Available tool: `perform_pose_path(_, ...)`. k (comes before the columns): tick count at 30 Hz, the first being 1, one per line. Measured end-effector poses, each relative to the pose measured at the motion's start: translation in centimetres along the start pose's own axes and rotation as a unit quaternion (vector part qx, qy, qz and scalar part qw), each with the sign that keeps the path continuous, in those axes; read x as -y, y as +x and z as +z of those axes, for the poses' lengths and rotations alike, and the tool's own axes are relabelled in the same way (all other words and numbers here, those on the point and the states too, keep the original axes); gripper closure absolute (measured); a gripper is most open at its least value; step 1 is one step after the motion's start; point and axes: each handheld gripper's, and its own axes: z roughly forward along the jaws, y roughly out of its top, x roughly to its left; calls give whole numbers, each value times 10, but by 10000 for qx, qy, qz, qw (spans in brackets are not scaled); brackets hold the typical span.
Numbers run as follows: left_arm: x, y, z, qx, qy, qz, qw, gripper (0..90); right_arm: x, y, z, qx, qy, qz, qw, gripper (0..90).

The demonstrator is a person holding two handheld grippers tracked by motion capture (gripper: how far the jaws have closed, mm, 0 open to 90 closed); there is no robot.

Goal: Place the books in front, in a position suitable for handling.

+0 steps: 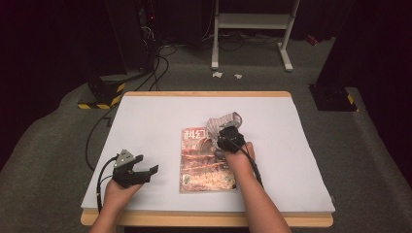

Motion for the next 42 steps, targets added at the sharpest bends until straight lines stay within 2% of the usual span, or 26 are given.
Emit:
perform_pose_path(3, 0, 0, 0, 18, -4, 3, 10000, 198, -9, -4, 7, 69, 59, 34, 10000, 588)
perform_pose_path(7, 0, 0, 0, 15, -11, -14, 10000, 198, -15, -6, 15, 64, 67, 206, 9997, 591)
perform_pose_path(8, 0, 0, 0, 23, -19, -10, 10000, 198, -16, -4, 16, 72, 87, 208, 9997, 595)
perform_pose_path(11, 0, 0, -1, 32, -27, -35, 10000, 198, -22, 4, 18, 106, 132, 19, 9999, 599)
perform_pose_path(14, 0, 0, -1, 38, -40, -30, 10000, 198, -26, 13, 23, 46, 125, 22, 9999, 602)
perform_pose_path(18, 0, 0, 0, 46, -11, -22, 10000, 198, -34, 32, 26, -11, 139, -250, 9996, 611)
perform_pose_path(26, 0, -5, 2, 127, -7, -1, 9999, 198, -48, 84, 33, -347, 76, -588, 9976, 610)
perform_pose_path(30, 0, -6, 2, 136, -10, 29, 9999, 198, -53, 101, 36, -476, 43, -693, 9964, 609)
perform_pose_path(32, 0, -6, 2, 145, -12, 25, 9999, 198, -53, 102, 37, -473, 39, -706, 9964, 605)
perform_pose_path(37, 0, -6, 1, 129, -8, 28, 9999, 198, -49, 91, 35, -526, 34, -602, 9968, 590)
perform_pose_path(42, 1, -6, 1, 115, 3, 41, 9999, 198, -41, 67, 31, -400, 22, -463, 9981, 589)
